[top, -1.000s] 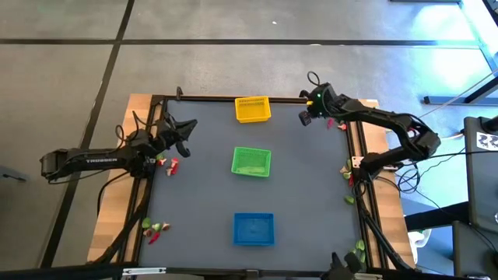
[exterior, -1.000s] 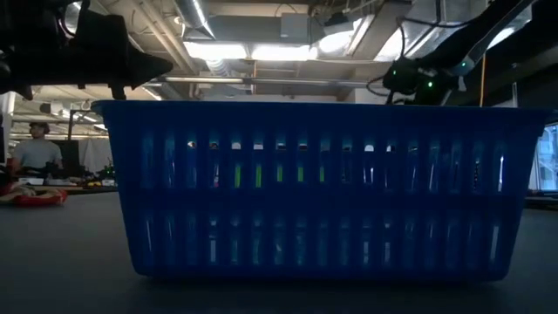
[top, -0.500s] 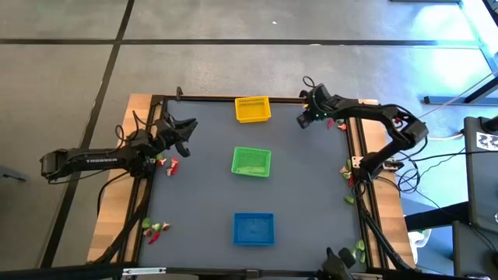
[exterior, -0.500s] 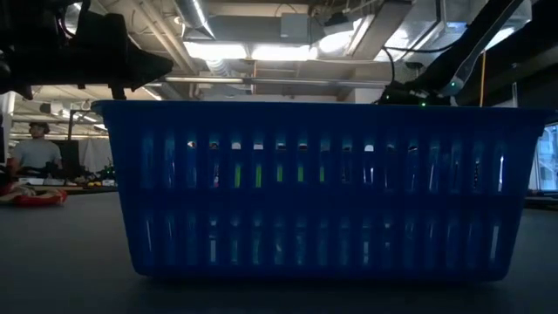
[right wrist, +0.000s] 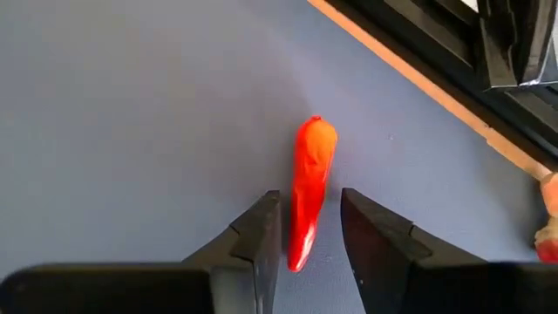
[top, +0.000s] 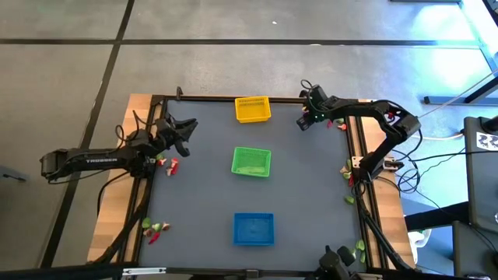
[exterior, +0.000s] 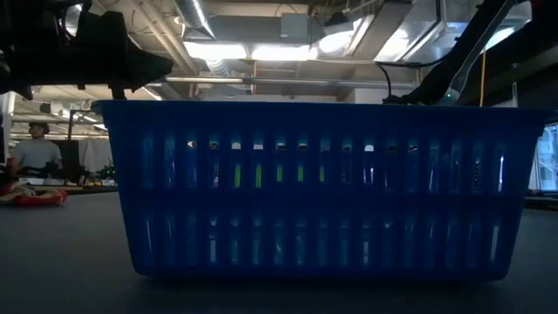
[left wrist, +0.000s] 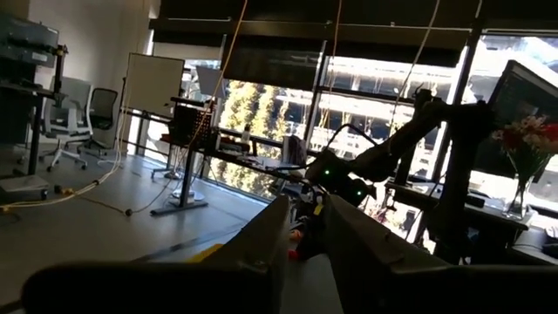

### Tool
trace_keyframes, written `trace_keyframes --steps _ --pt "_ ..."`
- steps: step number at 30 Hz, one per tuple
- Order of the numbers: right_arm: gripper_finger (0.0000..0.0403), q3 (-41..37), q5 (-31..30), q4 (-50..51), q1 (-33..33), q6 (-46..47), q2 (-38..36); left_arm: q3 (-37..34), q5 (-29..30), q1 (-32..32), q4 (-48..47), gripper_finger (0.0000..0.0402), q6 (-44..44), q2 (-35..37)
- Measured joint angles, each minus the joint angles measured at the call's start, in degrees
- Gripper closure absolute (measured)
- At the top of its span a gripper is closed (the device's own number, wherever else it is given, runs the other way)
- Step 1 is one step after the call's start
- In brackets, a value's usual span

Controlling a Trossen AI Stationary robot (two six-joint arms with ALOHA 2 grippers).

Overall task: Sort produce into baskets
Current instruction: Put the orange chili pepper into the yellow bin

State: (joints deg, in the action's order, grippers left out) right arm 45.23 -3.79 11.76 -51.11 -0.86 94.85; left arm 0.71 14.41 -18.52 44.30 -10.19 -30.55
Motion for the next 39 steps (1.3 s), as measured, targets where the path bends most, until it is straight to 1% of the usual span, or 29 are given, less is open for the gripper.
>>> trace_keyframes --steps 2,5,9,12,14,19,24,30,39 --pt "0.0291 0.00 -0.05 0.03 -0.03 -0.11 0.00 0.00 0.02 0.00 -0.03 0.0329 -1.94 0.00" --pt "0.0320 -0.02 -0.11 0.03 0.04 -0.90 0.00 0.00 0.02 0.00 -0.09 0.0329 -4.40 0.00" --pt "0.0370 -0.02 -0.19 0.05 0.04 -1.14 0.02 0.00 0.00 0.00 -0.37 0.0329 -4.48 0.00" --pt "0.0393 -0.02 -0.28 -0.42 0.04 -2.21 0.02 0.00 0.00 0.00 -0.37 0.0329 -4.00 0.00" --pt "0.0394 -0.07 -0.28 -1.09 0.08 -2.86 0.02 0.00 0.00 0.00 -0.37 0.0329 -4.19 0.00" --pt "0.0380 -0.09 1.21 -1.78 0.14 -2.89 0.02 0.00 0.00 0.00 -0.37 0.0329 -4.29 0.00" --pt "0.0384 0.19 2.03 -1.48 1.23 -2.60 -0.40 0.00 0.00 0.00 -0.40 0.0329 -4.29 0.00" --pt "0.0386 3.91 2.38 -1.28 5.50 -2.56 -1.88 0.00 0.02 0.00 -0.40 0.0329 -3.94 0.00" --pt "0.0378 12.66 3.11 -2.23 11.47 -3.20 -2.10 0.00 0.02 0.00 -0.40 0.0329 -4.28 0.00"
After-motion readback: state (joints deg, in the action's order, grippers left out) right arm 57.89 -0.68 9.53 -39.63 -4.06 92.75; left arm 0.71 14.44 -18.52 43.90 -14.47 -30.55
